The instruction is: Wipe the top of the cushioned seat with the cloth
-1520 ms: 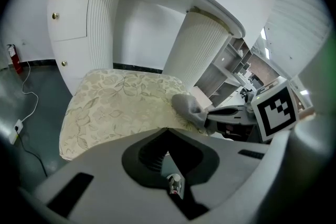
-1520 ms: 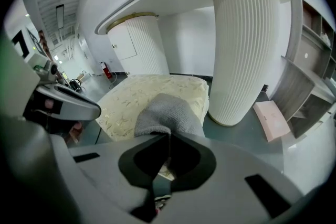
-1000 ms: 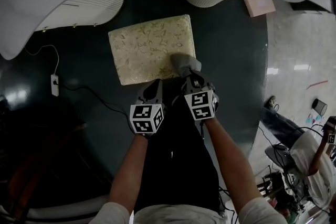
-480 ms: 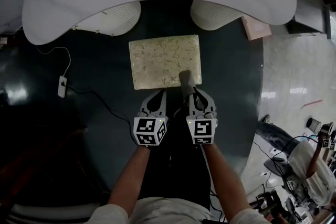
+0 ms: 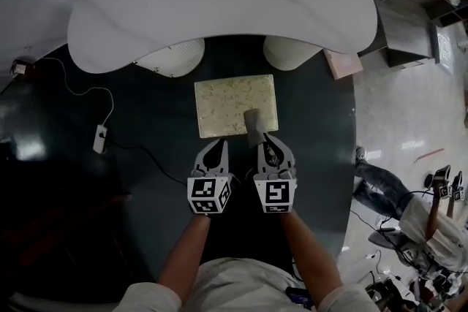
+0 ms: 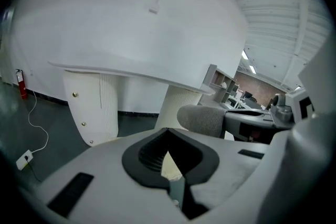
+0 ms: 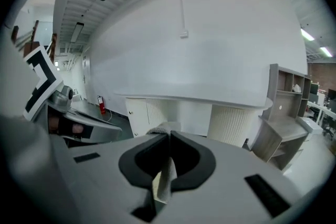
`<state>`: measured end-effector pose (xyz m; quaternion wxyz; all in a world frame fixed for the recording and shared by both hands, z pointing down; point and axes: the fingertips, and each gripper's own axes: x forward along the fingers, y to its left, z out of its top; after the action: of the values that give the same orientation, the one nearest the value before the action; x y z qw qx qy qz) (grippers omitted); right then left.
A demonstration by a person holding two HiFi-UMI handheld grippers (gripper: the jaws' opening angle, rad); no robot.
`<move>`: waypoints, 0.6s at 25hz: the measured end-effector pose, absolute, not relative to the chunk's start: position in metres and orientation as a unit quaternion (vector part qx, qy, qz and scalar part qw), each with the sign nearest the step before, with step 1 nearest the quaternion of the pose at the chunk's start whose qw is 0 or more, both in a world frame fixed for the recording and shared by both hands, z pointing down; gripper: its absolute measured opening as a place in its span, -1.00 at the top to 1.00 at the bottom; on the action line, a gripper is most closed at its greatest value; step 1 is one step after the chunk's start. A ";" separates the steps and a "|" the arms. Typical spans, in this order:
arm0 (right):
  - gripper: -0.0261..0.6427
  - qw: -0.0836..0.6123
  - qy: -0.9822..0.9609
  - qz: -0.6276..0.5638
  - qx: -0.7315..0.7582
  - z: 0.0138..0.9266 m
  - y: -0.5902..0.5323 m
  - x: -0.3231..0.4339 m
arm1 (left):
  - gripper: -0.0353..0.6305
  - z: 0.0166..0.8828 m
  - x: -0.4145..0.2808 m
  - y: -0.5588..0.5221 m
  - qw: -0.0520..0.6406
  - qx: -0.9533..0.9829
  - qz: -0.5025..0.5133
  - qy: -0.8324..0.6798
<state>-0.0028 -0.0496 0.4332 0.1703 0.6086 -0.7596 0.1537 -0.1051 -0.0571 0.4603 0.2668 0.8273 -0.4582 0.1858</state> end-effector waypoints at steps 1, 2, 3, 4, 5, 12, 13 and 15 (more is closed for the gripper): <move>0.88 0.164 -0.761 0.149 0.610 0.421 -0.048 -0.007 | 0.86 0.447 -0.108 -0.056 0.262 0.828 0.179 -0.461; 0.88 0.159 -0.763 0.144 0.610 0.409 -0.045 -0.011 | 0.86 0.435 -0.111 -0.055 0.256 0.830 0.174 -0.463; 0.88 0.156 -0.766 0.138 0.608 0.398 -0.042 -0.016 | 0.86 0.423 -0.113 -0.052 0.249 0.833 0.170 -0.465; 0.88 0.156 -0.770 0.130 0.605 0.389 -0.039 -0.021 | 0.86 0.411 -0.116 -0.049 0.240 0.835 0.167 -0.465; 0.88 0.157 -0.773 0.122 0.602 0.381 -0.036 -0.027 | 0.86 0.400 -0.119 -0.046 0.233 0.838 0.164 -0.465; 0.88 0.140 -0.774 0.106 0.608 0.322 -0.030 -0.038 | 0.86 0.335 -0.134 -0.031 0.212 0.843 0.136 -0.475; 0.88 0.137 -0.777 0.105 0.606 0.314 -0.027 -0.037 | 0.86 0.327 -0.133 -0.028 0.208 0.844 0.135 -0.475; 0.88 0.136 -0.786 0.095 0.596 0.296 -0.018 -0.035 | 0.86 0.312 -0.130 -0.021 0.201 0.846 0.130 -0.477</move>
<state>-0.0353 -0.0183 0.2964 0.1361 0.5957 -0.7859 0.0949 -0.1304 -0.0208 0.3118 0.2015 0.8457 -0.4769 0.1297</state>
